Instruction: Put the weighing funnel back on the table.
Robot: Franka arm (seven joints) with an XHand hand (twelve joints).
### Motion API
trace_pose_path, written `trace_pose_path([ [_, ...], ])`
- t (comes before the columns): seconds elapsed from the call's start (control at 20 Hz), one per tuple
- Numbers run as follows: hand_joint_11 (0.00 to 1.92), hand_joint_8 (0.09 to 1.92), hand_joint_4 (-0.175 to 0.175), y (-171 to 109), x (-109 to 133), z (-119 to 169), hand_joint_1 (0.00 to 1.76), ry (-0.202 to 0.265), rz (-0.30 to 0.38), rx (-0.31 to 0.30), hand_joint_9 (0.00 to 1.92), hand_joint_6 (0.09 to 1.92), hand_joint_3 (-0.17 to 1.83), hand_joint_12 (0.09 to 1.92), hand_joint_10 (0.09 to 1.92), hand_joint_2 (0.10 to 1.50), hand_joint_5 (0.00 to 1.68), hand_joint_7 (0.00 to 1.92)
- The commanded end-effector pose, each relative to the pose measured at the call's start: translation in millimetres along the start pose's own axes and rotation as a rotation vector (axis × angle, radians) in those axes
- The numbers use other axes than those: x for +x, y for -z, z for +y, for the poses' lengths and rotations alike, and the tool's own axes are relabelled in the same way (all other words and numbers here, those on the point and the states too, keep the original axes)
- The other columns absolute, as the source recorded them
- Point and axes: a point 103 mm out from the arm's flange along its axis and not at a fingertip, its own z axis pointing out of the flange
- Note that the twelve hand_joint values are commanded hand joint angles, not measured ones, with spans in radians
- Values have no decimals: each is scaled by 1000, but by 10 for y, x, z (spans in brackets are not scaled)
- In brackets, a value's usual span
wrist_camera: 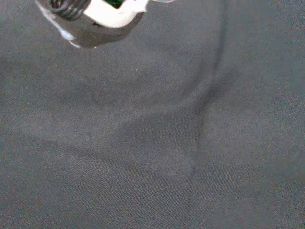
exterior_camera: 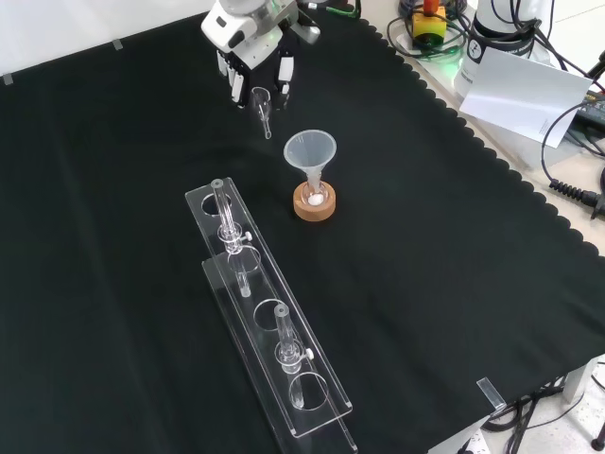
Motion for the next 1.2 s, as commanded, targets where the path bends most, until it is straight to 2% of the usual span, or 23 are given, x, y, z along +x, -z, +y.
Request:
trace_pose_path([
  [0.05, 1213, 369, 175, -127, -20, 131, 1058, 9, 22, 3, 1462, 962, 503, 781, 87, 830, 1070, 1231],
  [0.45, 1209, 369, 175, -413, 83, 316, 1057, 39, 61, 36, 1462, 964, 502, 782, 87, 832, 1069, 1226],
  [0.5, 1209, 369, 175, -529, 145, 400, 1057, 43, 10, 72, 1460, 965, 502, 783, 87, 832, 1069, 1224],
  [0.7, 1207, 370, 175, -645, 157, 498, 1056, 34, 118, 69, 1458, 967, 500, 784, 87, 834, 1067, 1222],
  [0.8, 1206, 370, 175, -680, 178, 537, 1056, 41, 145, 62, 1457, 968, 499, 785, 87, 834, 1066, 1221],
  [1.2, 1200, 374, 175, -819, 205, 665, 1054, 66, 190, 47, 1455, 973, 496, 789, 87, 838, 1062, 1216],
])
